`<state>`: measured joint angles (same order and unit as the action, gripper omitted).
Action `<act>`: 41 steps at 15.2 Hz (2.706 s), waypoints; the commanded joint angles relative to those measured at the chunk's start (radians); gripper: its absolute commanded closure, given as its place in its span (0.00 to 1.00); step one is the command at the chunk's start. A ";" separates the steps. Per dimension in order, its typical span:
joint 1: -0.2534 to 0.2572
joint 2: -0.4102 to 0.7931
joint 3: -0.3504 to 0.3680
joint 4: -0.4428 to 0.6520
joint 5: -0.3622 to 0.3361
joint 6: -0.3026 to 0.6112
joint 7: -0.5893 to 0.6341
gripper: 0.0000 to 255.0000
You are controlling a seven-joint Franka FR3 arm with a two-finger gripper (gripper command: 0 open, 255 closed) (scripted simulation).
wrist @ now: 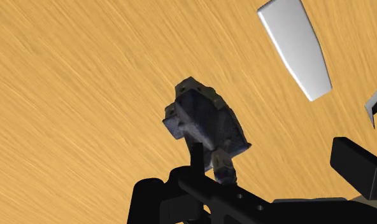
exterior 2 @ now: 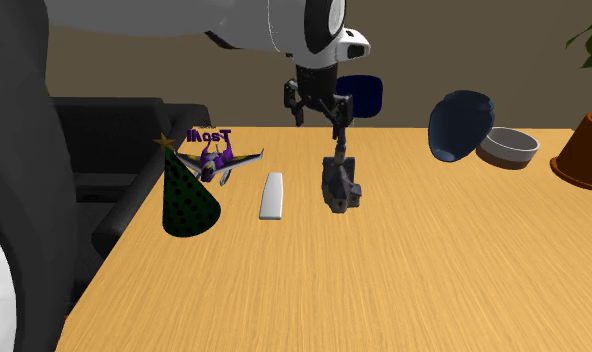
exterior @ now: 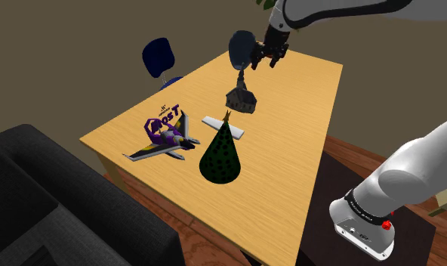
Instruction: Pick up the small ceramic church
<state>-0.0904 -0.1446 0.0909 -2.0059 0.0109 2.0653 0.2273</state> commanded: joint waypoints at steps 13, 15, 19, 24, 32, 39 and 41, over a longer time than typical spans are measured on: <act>-0.007 0.417 -0.018 0.401 -0.103 0.088 0.137 0.00; -0.007 0.420 -0.018 0.379 -0.105 0.113 0.140 0.00; -0.007 0.429 -0.019 0.343 -0.108 0.158 0.144 0.00; -0.007 0.428 -0.019 0.342 -0.108 0.158 0.143 1.00; -0.007 0.424 -0.019 0.363 -0.106 0.133 0.141 1.00; -0.007 0.412 -0.017 0.441 -0.101 0.044 0.134 1.00; -0.006 0.411 -0.017 0.466 -0.100 0.018 0.132 1.00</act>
<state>-0.0981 0.2678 0.0735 -1.5522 -0.0889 2.0957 0.3581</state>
